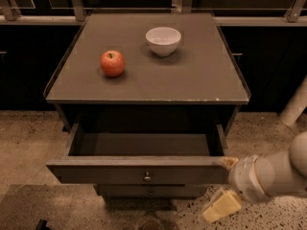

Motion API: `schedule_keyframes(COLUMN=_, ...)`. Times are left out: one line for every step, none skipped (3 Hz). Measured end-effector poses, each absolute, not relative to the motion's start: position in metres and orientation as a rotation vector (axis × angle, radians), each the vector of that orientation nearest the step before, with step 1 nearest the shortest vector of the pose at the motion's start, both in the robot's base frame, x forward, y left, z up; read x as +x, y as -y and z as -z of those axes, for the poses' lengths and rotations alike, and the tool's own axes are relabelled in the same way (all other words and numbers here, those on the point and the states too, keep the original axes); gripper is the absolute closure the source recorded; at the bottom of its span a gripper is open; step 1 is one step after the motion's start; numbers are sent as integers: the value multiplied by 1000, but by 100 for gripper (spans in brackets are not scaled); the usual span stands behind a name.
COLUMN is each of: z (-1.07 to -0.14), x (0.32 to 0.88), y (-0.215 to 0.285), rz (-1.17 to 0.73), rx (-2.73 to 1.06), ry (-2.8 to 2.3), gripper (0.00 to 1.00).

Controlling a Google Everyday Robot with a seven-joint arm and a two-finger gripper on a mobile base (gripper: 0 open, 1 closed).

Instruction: Close top drawer

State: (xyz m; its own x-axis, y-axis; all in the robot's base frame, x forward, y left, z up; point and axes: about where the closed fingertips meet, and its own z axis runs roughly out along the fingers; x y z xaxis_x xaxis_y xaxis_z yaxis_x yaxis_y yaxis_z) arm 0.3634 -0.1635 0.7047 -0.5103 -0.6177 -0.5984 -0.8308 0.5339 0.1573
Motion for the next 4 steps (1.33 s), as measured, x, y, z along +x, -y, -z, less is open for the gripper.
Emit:
schedule_keyframes(z=-677, x=349, y=162, rz=-637, rx=-1165, ry=-2333, gripper=19)
schedule_keyframes(z=-678, x=349, y=162, rz=-636, rx=-1166, ry=-2333, gripper=42)
schedule_keyframes(z=-678, x=349, y=162, rz=-636, rx=-1166, ry=-2333, gripper=65)
schedule_keyframes(z=-678, x=349, y=161, rz=-636, rx=-1166, ry=-2332, gripper=89)
